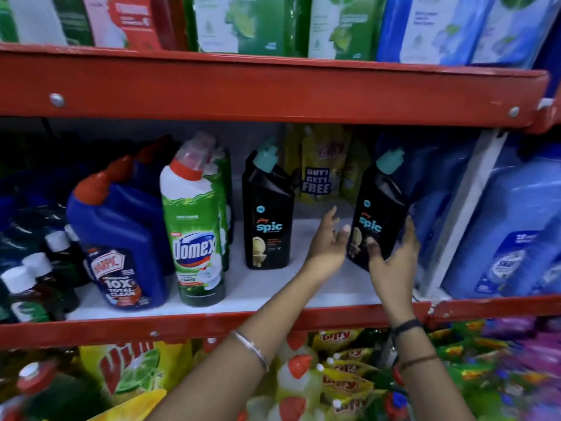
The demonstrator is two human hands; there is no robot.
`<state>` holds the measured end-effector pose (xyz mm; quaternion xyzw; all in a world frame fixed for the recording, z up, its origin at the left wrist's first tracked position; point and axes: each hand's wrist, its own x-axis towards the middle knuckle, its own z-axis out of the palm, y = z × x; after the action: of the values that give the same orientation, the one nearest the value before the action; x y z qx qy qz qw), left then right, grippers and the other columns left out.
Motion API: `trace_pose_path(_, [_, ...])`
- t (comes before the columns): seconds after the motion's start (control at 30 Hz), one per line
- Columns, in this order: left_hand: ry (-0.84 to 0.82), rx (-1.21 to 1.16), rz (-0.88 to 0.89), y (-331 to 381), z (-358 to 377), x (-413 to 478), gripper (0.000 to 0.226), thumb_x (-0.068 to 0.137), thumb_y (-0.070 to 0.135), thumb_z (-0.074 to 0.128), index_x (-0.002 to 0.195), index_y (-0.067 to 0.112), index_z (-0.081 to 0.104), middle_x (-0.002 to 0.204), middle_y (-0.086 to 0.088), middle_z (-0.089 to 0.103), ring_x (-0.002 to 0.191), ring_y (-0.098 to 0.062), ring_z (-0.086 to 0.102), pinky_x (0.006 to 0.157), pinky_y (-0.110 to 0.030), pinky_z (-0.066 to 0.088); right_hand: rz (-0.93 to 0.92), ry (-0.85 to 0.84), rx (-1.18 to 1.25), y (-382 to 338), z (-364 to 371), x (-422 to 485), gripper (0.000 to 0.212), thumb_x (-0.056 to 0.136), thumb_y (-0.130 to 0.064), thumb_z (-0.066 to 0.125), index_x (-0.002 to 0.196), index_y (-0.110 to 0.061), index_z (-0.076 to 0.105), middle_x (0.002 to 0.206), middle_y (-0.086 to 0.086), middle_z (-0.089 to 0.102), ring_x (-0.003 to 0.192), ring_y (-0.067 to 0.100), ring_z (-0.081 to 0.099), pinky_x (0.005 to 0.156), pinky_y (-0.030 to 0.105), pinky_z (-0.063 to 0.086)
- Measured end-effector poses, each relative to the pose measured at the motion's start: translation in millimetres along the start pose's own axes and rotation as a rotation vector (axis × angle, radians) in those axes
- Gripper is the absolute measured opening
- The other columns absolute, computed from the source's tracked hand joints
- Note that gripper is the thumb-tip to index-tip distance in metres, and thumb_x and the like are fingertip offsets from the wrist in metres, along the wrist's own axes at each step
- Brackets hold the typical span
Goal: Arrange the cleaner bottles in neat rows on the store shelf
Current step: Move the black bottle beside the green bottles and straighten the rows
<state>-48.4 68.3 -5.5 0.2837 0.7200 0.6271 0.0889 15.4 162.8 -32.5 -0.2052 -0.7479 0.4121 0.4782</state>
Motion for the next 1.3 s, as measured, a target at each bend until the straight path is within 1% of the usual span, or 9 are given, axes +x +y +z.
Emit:
trace_pose_path(0.13, [-0.082, -0.030, -0.133, -2, 11, 29, 0.057, 0.102, 0.014, 0.036, 0.151, 0.021, 0.009, 0.158, -0.008, 0.027, 0.142, -0.026, 0.032, 0.111, -0.047, 0.037, 0.023, -0.056, -0.090, 15, 1, 16, 0.070, 0.087, -0.010, 0.060, 0.147, -0.009, 0.024, 0.143, 0.024, 0.041, 0.128, 0.040, 0.044, 0.104, 0.047, 0.041])
trace_pose_path(0.33, [-0.136, -0.045, -0.083, -6, 12, 34, 0.042, 0.093, 0.003, 0.054, 0.133, 0.004, 0.041, 0.121, -0.014, 0.054, 0.091, -0.015, 0.057, 0.064, -0.016, 0.051, -0.016, -0.012, -0.133, 24, -3, 21, 0.067, 0.085, -0.010, 0.063, 0.145, -0.016, 0.033, 0.134, 0.022, 0.053, 0.114, 0.040, 0.058, 0.089, 0.054, 0.053])
trace_pose_path(0.4, [-0.078, 0.008, -0.036, -9, 11, 35, 0.037, 0.089, 0.001, 0.060, 0.124, 0.001, 0.048, 0.111, -0.009, 0.056, 0.091, -0.021, 0.060, 0.070, -0.023, 0.054, 0.010, -0.022, -0.069, 25, -5, 21, 0.067, 0.082, -0.007, 0.065, 0.142, -0.019, 0.038, 0.132, 0.017, 0.058, 0.112, 0.034, 0.061, 0.089, 0.051, 0.055])
trace_pose_path(0.53, [0.018, 0.149, 0.040, -5, 6, 24, 0.031, 0.083, 0.001, 0.066, 0.112, 0.003, 0.055, 0.103, -0.006, 0.060, 0.098, -0.033, 0.066, 0.086, -0.037, 0.053, -0.018, -0.071, 0.029, 16, -14, 16, 0.064, 0.078, -0.004, 0.071, 0.136, -0.017, 0.047, 0.121, 0.006, 0.065, 0.102, 0.020, 0.065, 0.084, 0.016, 0.052])
trace_pose_path(0.63, [0.085, 0.142, 0.055, 1, -6, 6, 0.029, 0.084, 0.002, 0.066, 0.111, 0.004, 0.055, 0.100, -0.003, 0.060, 0.076, -0.018, 0.069, 0.059, -0.012, 0.052, -0.043, -0.125, 0.117, -2, -21, 9, 0.060, 0.078, -0.007, 0.072, 0.134, -0.018, 0.050, 0.114, -0.005, 0.062, 0.099, 0.014, 0.061, 0.073, -0.005, 0.039])
trace_pose_path(0.77, [0.194, 0.128, 0.153, 3, -24, -28, 0.028, 0.086, 0.005, 0.066, 0.111, 0.008, 0.054, 0.094, 0.001, 0.065, 0.065, 0.009, 0.061, 0.057, -0.009, 0.052, -0.064, -0.203, 0.234, -21, -19, -6, 0.051, 0.079, -0.013, 0.072, 0.117, -0.039, 0.051, 0.105, -0.017, 0.062, 0.099, 0.013, 0.063, 0.079, 0.010, 0.047])
trace_pose_path(0.87, [0.295, 0.116, 0.173, 1, -41, -52, 0.029, 0.086, 0.005, 0.064, 0.110, 0.018, 0.053, 0.097, -0.001, 0.071, 0.070, -0.001, 0.069, 0.067, -0.033, 0.062, -0.071, -0.270, 0.318, -34, -9, -21, 0.051, 0.080, -0.009, 0.070, 0.106, -0.046, 0.046, 0.110, -0.016, 0.060, 0.103, 0.005, 0.061, 0.081, 0.014, 0.050])
trace_pose_path(0.97, [0.394, 0.114, 0.180, -4, -58, -71, 0.036, 0.087, 0.006, 0.063, 0.115, 0.024, 0.052, 0.097, 0.002, 0.072, 0.074, 0.000, 0.070, 0.068, -0.035, 0.062, -0.080, -0.337, 0.362, -44, 6, -36, 0.052, 0.081, -0.007, 0.069, 0.108, -0.045, 0.046, 0.112, -0.022, 0.059, 0.103, -0.006, 0.059, 0.086, 0.016, 0.050])
trace_pose_path(1.3, [0.541, 0.177, 0.143, -26, -96, -97, 0.051, 0.087, 0.013, 0.061, 0.125, 0.041, 0.042, 0.103, -0.005, 0.070, 0.084, -0.022, 0.070, 0.068, -0.049, 0.060, -0.054, -0.501, 0.432, -57, 48, -66, 0.049, 0.082, -0.008, 0.068, 0.110, -0.042, 0.047, 0.122, 0.003, 0.063, 0.111, 0.017, 0.061, 0.094, 0.033, 0.050])
